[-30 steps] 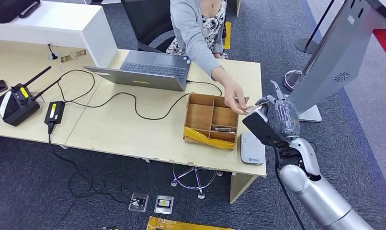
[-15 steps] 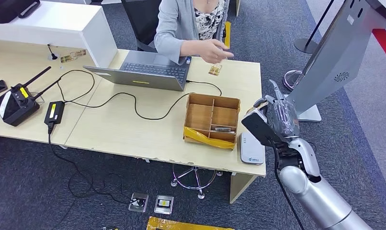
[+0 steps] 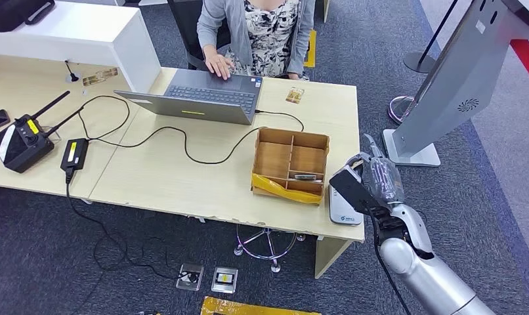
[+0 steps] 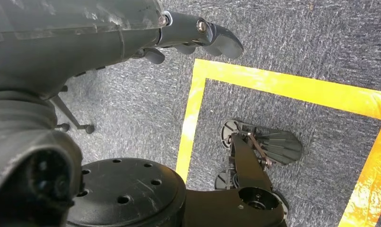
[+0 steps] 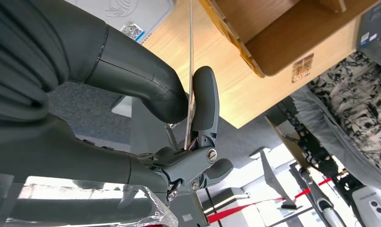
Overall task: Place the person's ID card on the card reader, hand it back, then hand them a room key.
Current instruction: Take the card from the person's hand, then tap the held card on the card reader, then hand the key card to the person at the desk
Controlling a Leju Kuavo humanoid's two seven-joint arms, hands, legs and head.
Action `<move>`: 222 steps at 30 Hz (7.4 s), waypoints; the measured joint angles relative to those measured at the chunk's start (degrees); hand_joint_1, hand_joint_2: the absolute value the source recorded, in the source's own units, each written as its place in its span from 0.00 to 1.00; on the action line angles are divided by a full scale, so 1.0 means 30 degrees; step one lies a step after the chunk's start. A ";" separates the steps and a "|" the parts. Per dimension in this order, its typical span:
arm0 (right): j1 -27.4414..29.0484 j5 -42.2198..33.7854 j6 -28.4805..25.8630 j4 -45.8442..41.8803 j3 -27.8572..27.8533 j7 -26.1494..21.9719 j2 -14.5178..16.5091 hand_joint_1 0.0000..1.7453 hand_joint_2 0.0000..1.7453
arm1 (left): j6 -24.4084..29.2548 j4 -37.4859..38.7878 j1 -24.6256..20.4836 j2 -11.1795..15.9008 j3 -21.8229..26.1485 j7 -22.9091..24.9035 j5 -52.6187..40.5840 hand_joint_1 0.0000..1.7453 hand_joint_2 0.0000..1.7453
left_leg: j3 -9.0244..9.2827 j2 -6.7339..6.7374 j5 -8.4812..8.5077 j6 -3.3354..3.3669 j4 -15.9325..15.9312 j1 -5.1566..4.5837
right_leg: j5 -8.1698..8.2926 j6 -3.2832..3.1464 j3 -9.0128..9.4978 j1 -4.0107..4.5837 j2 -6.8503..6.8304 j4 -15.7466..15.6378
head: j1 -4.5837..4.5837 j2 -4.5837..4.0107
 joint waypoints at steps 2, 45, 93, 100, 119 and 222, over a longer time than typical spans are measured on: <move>0.0001 -0.0018 -0.0007 0.0090 0.0026 -0.0011 0.0011 1.00 1.00 | 0.0002 0.0000 -0.0001 0.0000 0.0000 0.0000 0.0004 0.00 0.00 | 0.0001 0.0000 0.0000 0.0000 0.0000 0.0000 | 0.0000 0.0000 0.0000 0.0000 0.0001 0.0000 | 0.0002 0.0000; -0.0932 -0.5051 -0.1389 0.7211 0.1841 -0.2545 0.0153 1.00 1.00 | 0.0891 0.0000 0.0019 -0.0015 0.0000 0.0601 0.0486 0.00 0.00 | 0.0005 0.0010 0.0000 -0.0001 0.0001 0.0000 | 0.0002 0.0001 0.0002 -0.0001 0.0011 -0.0002 | 0.0000 0.0000; -0.4148 0.1778 -0.0832 0.2910 0.0809 0.0834 0.1311 1.00 1.00 | -0.0698 0.0000 0.0012 0.0151 -0.0333 -0.0246 -0.0830 0.00 0.00 | 0.0022 0.0030 0.0011 -0.0009 0.0003 0.0002 | 0.0022 -0.0009 0.0003 0.0001 0.0050 0.0007 | 0.0000 0.0000; -0.4627 0.2450 -0.0311 0.1874 0.0517 0.1444 0.1157 1.00 1.00 | -0.0718 0.0000 0.0007 0.0182 -0.0521 -0.0257 -0.1077 0.00 0.00 | 0.0021 0.0030 0.0011 -0.0009 0.0003 0.0003 | 0.0022 -0.0010 0.0002 0.0002 0.0049 0.0007 | 0.0002 0.0000; -0.7044 0.3749 -0.0036 0.4406 0.0564 0.1501 0.2640 1.00 1.00 | -0.1439 0.0000 -0.1007 0.0189 -0.1455 -0.0086 -0.2355 0.00 0.00 | 0.0006 0.0025 0.0019 -0.0021 0.0003 0.0005 | 0.0023 -0.0012 -0.0004 0.0004 0.0042 0.0013 | 0.0002 0.0000; 0.4022 1.3078 0.3242 -0.7596 0.2054 0.7592 0.3675 0.00 1.00 | -0.0860 0.0015 -0.0026 0.0095 -0.1249 0.1341 -0.0510 0.00 0.00 | 0.0015 0.0055 0.0006 -0.0039 -0.0005 0.0013 | 0.0016 -0.0020 -0.0012 0.0010 0.0089 0.0006 | 0.0000 0.0000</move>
